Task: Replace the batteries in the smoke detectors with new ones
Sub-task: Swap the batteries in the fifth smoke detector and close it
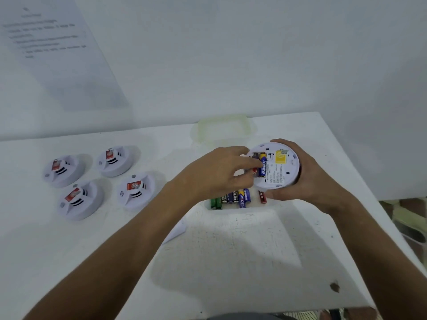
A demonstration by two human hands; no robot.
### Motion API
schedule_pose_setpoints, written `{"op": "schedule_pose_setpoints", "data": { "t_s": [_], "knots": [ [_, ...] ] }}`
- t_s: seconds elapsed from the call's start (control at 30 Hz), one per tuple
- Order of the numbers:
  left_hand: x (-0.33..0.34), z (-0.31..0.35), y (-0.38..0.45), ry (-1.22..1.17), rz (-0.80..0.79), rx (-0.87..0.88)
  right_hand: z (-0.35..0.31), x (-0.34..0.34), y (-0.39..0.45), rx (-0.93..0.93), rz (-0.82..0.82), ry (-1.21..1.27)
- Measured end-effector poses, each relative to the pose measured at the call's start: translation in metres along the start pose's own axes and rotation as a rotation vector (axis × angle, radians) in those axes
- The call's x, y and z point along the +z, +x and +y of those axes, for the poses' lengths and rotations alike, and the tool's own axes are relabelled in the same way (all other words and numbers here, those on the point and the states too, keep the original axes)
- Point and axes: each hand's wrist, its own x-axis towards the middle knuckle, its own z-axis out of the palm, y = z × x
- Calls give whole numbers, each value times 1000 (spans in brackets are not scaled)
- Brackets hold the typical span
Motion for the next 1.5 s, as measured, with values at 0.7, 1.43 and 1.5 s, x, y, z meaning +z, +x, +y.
{"op": "schedule_pose_setpoints", "data": {
  "t_s": [0.7,1.43,1.5],
  "knots": [
    [50,-4,20,-348,53,-580,17,-62,-41,69,155,-75],
    [39,32,30,-308,31,-202,12,-38,-34,8,4,-89],
    [38,31,30,-312,19,-214,11,-37,-34,7,3,-86]
  ]
}}
